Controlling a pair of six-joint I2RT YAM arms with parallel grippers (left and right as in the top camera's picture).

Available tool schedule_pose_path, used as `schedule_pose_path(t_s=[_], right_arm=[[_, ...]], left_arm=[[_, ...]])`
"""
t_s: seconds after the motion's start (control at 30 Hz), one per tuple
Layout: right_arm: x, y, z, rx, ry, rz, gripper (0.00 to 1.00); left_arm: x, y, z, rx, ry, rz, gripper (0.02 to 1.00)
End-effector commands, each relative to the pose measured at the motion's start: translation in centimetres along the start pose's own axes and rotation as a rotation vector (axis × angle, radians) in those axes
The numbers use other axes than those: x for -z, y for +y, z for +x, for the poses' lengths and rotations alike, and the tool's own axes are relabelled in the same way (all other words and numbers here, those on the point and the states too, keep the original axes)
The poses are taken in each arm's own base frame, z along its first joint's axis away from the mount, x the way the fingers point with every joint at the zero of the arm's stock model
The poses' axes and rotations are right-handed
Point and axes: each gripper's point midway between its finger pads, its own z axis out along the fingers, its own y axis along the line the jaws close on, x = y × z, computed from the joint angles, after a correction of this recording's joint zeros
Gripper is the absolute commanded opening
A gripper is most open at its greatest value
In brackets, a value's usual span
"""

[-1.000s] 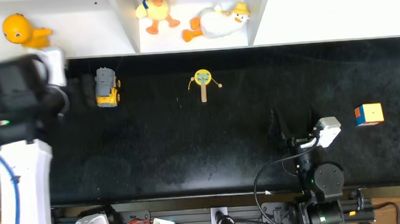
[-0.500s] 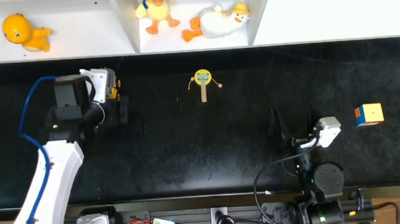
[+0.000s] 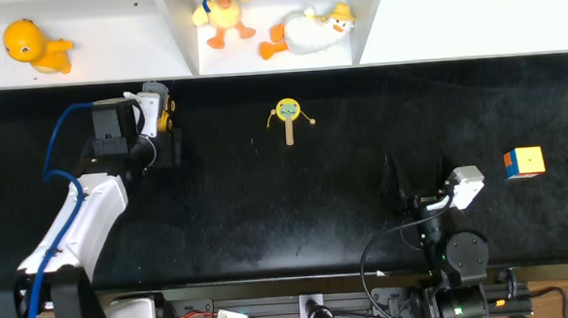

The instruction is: Store Toys

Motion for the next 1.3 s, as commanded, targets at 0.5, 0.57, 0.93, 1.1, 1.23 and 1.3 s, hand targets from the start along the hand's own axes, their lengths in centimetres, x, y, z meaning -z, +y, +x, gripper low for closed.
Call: schedule_pose_path(t_s=[0.5,0.57,0.93,1.1,1.23,1.3], right_arm=[[0.0,-0.1,0.3,-0.004,0.000,-0.001,0.993],[0.0,-0.1,0.3,-0.004,0.000,-0.001,0.996],[0.0,-0.1,0.3,-0.004,0.000,-0.001,0.996],[0.0,-0.1,0.3,-0.004,0.000,-0.001,0.996],[0.0,-0.1,0.3,-0.004,0.000,-0.001,0.996],[0.0,-0.1,0.3,-0.004,0.000,-0.001,0.993]], left_arm=[[3.0,1.1,-2.0,-0.005,-0.048,-0.075,0.998],[3.4,1.6,-3.0,-0.006,-0.090,-0.102,0.998],[2.1,1.0,-6.4,-0.013,-0.222,-0.057,0.998],[0.4,1.1,-6.3,-0.013,-0.210,-0.056,0.998],[-0.5,1.2,-6.3,-0.013,-0.211,-0.057,0.998],[-0.9,1.2,-6.6,-0.013,-0.222,-0.057,0.998]])
